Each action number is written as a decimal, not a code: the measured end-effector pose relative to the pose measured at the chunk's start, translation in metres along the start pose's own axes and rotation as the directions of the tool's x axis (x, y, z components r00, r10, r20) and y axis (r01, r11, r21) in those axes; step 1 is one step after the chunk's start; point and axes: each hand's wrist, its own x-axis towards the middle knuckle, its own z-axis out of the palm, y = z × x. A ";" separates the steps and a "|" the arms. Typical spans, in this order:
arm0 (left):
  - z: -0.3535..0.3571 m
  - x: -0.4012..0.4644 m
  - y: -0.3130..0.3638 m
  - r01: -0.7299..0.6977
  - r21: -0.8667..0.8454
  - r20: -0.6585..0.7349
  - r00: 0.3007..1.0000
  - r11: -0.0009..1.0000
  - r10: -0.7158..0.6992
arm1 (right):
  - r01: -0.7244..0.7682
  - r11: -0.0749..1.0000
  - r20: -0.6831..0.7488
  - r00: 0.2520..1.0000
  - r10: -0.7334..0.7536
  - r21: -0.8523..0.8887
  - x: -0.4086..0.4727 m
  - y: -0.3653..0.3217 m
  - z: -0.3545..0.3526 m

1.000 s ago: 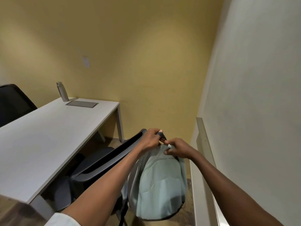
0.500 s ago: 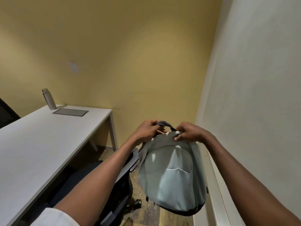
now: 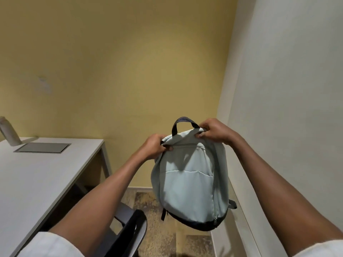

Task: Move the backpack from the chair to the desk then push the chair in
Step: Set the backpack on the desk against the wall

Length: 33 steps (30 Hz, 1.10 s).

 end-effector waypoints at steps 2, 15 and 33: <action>-0.004 0.024 -0.005 0.007 0.003 -0.061 0.998 1.000 -0.007 | 0.008 1.000 -0.021 1.000 -0.007 0.008 0.022 0.006 -0.003; -0.028 0.186 -0.070 0.020 -0.007 -0.452 0.892 1.000 -0.021 | 0.207 0.975 0.109 0.971 -0.214 0.078 0.245 0.084 0.006; -0.154 0.339 -0.207 0.134 0.009 -0.715 0.694 0.991 -0.087 | 0.494 0.834 0.113 0.840 -0.531 0.247 0.555 0.056 0.100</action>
